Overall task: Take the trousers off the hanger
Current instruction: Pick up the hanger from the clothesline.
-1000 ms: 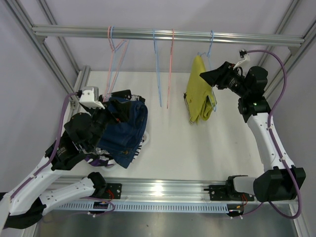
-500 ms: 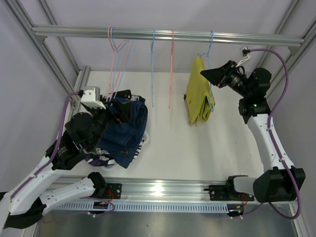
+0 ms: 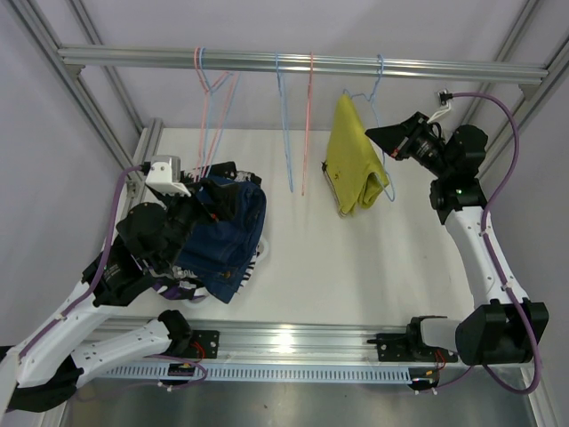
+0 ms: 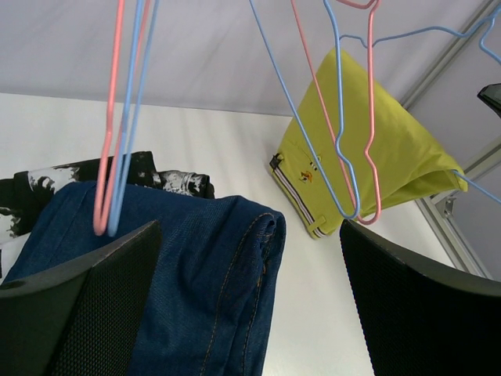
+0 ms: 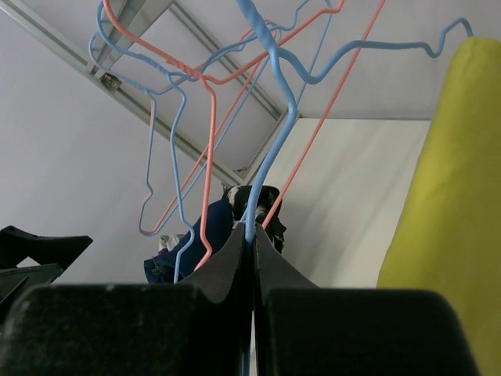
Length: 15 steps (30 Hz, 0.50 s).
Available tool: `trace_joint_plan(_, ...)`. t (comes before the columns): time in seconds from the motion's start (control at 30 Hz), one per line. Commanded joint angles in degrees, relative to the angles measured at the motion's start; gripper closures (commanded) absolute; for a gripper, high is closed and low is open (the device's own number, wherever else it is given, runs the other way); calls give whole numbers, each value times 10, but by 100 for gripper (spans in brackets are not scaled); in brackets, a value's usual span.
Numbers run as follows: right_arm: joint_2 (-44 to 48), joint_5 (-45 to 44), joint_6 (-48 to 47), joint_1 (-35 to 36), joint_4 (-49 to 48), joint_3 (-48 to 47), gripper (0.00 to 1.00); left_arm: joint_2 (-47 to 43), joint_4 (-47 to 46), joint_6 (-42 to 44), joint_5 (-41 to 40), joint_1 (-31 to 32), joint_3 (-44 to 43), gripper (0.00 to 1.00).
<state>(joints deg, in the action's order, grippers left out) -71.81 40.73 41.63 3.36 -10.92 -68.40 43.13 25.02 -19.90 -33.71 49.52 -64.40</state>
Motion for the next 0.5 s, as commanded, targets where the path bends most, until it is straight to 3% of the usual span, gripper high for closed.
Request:
trace_joint_plan(0.0, 15, 28, -5, 3, -66, -9, 100, 3, -13, 12, 15, -4, 2, 1)
trace_joint_plan(0.47, 53, -51, 37, 16, -168, 45, 100, 9, -13, 12, 23, -4, 2, 0)
